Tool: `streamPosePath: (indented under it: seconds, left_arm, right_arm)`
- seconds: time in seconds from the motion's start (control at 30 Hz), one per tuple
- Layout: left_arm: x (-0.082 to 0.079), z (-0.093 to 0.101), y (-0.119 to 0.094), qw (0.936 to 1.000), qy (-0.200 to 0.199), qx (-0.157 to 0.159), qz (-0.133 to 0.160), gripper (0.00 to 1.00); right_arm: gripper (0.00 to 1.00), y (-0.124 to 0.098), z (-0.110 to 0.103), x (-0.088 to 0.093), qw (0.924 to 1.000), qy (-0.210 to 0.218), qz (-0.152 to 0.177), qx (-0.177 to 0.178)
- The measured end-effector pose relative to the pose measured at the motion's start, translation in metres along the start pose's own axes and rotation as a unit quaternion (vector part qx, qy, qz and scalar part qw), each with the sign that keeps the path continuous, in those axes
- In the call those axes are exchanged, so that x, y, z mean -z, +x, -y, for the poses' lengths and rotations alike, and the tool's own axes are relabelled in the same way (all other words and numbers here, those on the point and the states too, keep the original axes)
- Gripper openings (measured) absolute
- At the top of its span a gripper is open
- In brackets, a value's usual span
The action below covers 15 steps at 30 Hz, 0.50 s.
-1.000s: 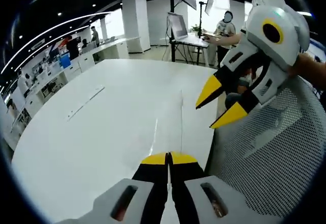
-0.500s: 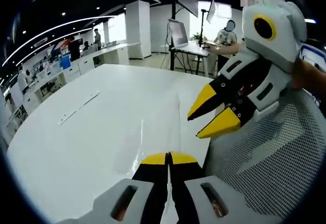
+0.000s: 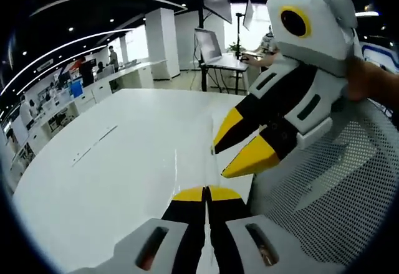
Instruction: Open the resealable bag by pulling the two sides of the seal apart until the entire bag opening is separated and visibly accessible.
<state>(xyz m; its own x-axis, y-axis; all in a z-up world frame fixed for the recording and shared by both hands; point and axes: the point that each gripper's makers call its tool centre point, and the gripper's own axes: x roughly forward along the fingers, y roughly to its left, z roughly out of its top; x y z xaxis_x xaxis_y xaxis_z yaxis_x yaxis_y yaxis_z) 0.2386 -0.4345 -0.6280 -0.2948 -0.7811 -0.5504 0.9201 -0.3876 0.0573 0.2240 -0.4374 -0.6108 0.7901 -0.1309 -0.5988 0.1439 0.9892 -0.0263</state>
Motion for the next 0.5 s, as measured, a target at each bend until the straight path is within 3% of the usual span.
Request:
streamPosePath:
  seconds: [0.33,0.5]
  left_arm:
    - [-0.006,0.019,0.002,0.9991,0.035,0.021,0.013,0.00]
    - [-0.009,0.016,0.000,0.9988,0.042,0.017,0.016,0.00]
  right_arm:
    - [0.13,0.000,0.007,0.005,0.9998,0.008,-0.010,0.017]
    - [0.11,-0.001,0.008,0.006,0.9997,0.013,-0.012,0.017]
